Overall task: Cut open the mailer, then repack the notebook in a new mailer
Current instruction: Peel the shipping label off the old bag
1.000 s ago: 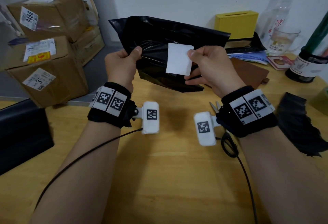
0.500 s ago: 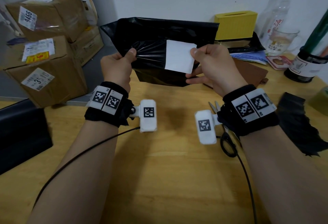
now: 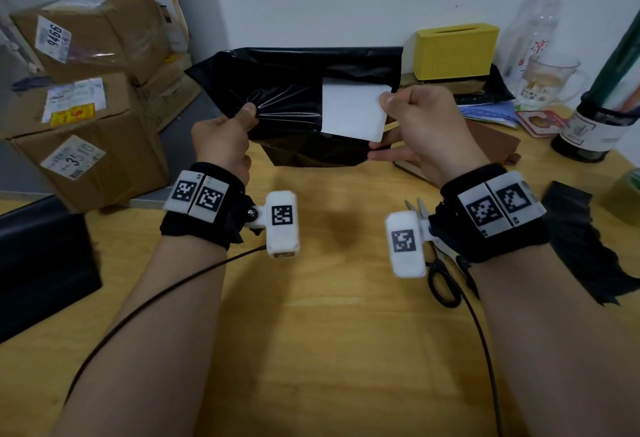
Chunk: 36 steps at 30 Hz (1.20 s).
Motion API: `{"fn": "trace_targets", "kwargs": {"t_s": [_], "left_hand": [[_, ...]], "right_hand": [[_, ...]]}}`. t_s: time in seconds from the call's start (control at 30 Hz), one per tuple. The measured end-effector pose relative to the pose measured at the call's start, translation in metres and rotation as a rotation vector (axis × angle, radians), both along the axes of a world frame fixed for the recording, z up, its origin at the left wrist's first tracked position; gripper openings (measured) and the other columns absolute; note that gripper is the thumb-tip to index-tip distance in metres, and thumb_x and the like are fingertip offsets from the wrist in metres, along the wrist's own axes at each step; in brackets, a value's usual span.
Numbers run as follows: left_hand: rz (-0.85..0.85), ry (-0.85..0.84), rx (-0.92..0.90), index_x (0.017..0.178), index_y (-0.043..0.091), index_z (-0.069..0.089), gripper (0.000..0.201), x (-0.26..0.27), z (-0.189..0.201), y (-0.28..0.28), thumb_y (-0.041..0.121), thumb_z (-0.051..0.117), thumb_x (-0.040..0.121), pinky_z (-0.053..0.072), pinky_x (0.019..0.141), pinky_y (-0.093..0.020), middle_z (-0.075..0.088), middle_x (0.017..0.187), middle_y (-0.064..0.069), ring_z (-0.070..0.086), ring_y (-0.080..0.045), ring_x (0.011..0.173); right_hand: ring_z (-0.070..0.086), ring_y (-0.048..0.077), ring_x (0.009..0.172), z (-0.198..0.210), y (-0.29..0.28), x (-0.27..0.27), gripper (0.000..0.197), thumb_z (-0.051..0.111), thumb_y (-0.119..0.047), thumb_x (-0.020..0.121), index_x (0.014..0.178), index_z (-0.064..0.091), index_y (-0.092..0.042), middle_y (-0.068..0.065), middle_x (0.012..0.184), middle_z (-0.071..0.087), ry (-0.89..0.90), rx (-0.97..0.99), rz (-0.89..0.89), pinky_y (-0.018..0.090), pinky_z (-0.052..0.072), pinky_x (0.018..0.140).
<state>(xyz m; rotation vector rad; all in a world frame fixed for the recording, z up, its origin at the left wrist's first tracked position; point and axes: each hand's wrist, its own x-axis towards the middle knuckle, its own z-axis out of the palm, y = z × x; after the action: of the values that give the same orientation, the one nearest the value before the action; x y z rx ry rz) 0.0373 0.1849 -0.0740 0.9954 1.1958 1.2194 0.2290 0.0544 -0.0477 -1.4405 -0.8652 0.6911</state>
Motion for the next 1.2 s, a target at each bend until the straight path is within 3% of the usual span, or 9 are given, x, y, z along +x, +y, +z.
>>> {"fn": "trace_targets", "kwargs": {"t_s": [0.23, 0.4, 0.5, 0.67, 0.77, 0.9, 1.03, 1.1, 1.2], "left_hand": [[0.025, -0.023, 0.009, 0.094, 0.011, 0.062, 0.016, -0.003, -0.004, 0.004, 0.025, 0.069, 0.091, 0.026, 0.041, -0.019, 0.066, 0.078, 0.004, 0.039, -0.01, 0.05], [-0.043, -0.002, -0.029, 0.124, 0.018, 0.04, 0.049, 0.0, 0.003, 0.002, 0.025, 0.072, 0.087, 0.036, 0.041, -0.015, 0.059, 0.101, 0.002, 0.064, -0.008, 0.065], [-0.077, 0.14, 0.181, 0.118, 0.023, 0.042, 0.047, 0.004, 0.01, -0.005, 0.021, 0.075, 0.084, 0.04, 0.044, -0.021, 0.054, 0.109, 0.001, 0.061, -0.007, 0.069], [-0.209, 0.308, 0.542, 0.122, 0.037, 0.053, 0.047, 0.013, 0.021, -0.019, 0.021, 0.073, 0.082, 0.047, 0.065, -0.026, 0.061, 0.098, 0.001, 0.064, -0.013, 0.08], [-0.318, 0.37, 0.564, 0.136, 0.039, 0.047, 0.057, 0.015, 0.017, -0.02, 0.015, 0.067, 0.089, 0.043, 0.065, -0.022, 0.06, 0.081, 0.0, 0.057, -0.005, 0.067], [-0.379, 0.441, 0.586, 0.147, 0.035, 0.039, 0.07, 0.016, 0.018, -0.022, 0.009, 0.066, 0.088, 0.042, 0.059, -0.012, 0.051, 0.071, -0.003, 0.047, -0.003, 0.057], [-0.406, 0.579, 0.427, 0.148, 0.033, 0.039, 0.073, 0.02, 0.018, -0.026, 0.008, 0.061, 0.083, 0.045, 0.054, -0.017, 0.059, 0.08, -0.004, 0.051, -0.008, 0.057], [-0.449, 0.679, 0.303, 0.143, 0.033, 0.047, 0.066, 0.022, 0.016, -0.031, 0.013, 0.059, 0.081, 0.041, 0.045, -0.02, 0.067, 0.086, -0.009, 0.051, -0.009, 0.046], [-0.523, 0.707, 0.23, 0.125, 0.031, 0.062, 0.048, 0.023, 0.02, -0.04, 0.013, 0.054, 0.081, 0.035, 0.042, -0.019, 0.061, 0.072, 0.0, 0.052, -0.011, 0.037]], "right_hand": [[0.071, 0.028, 0.062, 0.0, 0.0, 0.0, 0.023, 0.053, -0.021, 0.105, 0.087, 0.053, -0.007, 0.02, 0.107, 0.064, -0.003, 0.009, -0.009, 0.051, 0.064, 0.065], [0.064, 0.034, 0.103, 0.002, 0.002, 0.001, 0.023, 0.052, -0.022, 0.105, 0.084, 0.051, -0.013, 0.014, 0.109, 0.048, -0.004, 0.093, -0.029, 0.048, 0.064, 0.067], [0.059, 0.028, 0.11, 0.0, 0.002, -0.003, 0.017, 0.049, -0.021, 0.106, 0.09, 0.048, -0.014, 0.012, 0.111, 0.05, -0.107, 0.102, 0.046, 0.049, 0.064, 0.073], [0.059, 0.041, 0.115, 0.002, 0.0, -0.012, 0.015, 0.052, -0.028, 0.096, 0.083, 0.051, -0.021, 0.024, 0.129, 0.059, -0.348, 0.128, 0.198, 0.064, 0.051, 0.093], [0.058, 0.043, 0.117, 0.004, -0.002, -0.013, 0.019, 0.056, -0.035, 0.09, 0.075, 0.047, -0.026, 0.026, 0.126, 0.063, -0.367, 0.137, 0.266, 0.066, 0.045, 0.101], [0.064, 0.02, 0.122, 0.006, -0.005, -0.012, 0.015, 0.051, -0.017, 0.089, 0.077, 0.042, -0.018, 0.008, 0.121, 0.074, -0.285, 0.246, 0.375, 0.046, 0.044, 0.094], [0.066, 0.019, 0.121, 0.004, -0.009, -0.012, 0.013, 0.046, -0.008, 0.089, 0.076, 0.043, -0.01, 0.004, 0.119, 0.075, -0.263, 0.294, 0.425, 0.041, 0.044, 0.092], [0.066, 0.023, 0.118, 0.004, -0.008, -0.014, 0.016, 0.045, -0.009, 0.088, 0.073, 0.043, -0.012, 0.001, 0.118, 0.076, -0.265, 0.26, 0.414, 0.04, 0.045, 0.089], [0.069, 0.012, 0.108, 0.002, -0.005, -0.014, 0.02, 0.048, -0.01, 0.089, 0.069, 0.046, -0.008, -0.002, 0.115, 0.076, -0.312, 0.144, 0.34, 0.034, 0.048, 0.08]]}}
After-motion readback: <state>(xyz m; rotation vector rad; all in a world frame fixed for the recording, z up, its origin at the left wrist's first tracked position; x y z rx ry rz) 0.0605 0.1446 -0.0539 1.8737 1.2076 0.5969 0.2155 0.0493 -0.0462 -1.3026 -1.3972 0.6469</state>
